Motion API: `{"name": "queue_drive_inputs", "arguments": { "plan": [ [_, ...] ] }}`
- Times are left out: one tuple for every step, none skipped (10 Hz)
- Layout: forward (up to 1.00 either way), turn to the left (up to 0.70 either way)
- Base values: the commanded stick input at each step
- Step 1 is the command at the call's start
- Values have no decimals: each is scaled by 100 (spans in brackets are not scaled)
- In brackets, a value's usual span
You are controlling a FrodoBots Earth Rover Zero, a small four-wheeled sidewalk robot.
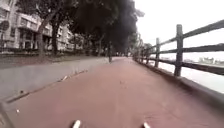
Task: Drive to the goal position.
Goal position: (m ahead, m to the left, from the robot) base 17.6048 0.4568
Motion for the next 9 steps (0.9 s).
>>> {"name": "queue_drive_inputs", "arguments": {
  "plan": [
    [70,-23],
    [70,-4],
    [70,0],
    [70,0],
    [70,0],
    [70,0],
    [70,-5],
    [70,-10],
    [70,-15]
  ]
}}
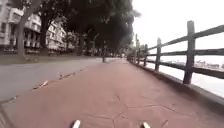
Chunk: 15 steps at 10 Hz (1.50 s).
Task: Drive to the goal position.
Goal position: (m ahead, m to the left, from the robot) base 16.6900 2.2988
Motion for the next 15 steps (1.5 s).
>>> {"name": "queue_drive_inputs", "arguments": {
  "plan": [
    [70,-20],
    [70,-25],
    [70,-29],
    [70,-30],
    [70,-30],
    [70,-30],
    [70,-30],
    [70,-26],
    [70,-19],
    [70,-12],
    [70,-4],
    [70,0],
    [70,0],
    [70,0],
    [70,0]
  ]
}}
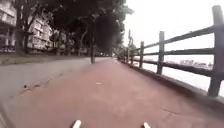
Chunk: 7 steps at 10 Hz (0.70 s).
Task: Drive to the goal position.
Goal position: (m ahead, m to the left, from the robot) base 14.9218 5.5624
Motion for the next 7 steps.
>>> {"name": "queue_drive_inputs", "arguments": {
  "plan": [
    [70,0],
    [70,3],
    [70,9],
    [70,10],
    [70,7],
    [70,4],
    [70,1]
  ]
}}
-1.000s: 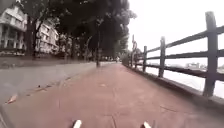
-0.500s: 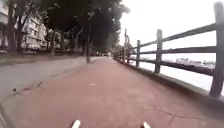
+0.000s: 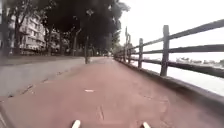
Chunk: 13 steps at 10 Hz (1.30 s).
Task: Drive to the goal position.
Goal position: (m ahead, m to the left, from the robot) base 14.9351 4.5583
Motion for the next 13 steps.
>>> {"name": "queue_drive_inputs", "arguments": {
  "plan": [
    [70,0],
    [70,0],
    [70,0],
    [70,0],
    [70,0],
    [70,0],
    [70,6],
    [70,17],
    [70,21],
    [70,26],
    [70,19],
    [70,0],
    [70,0]
  ]
}}
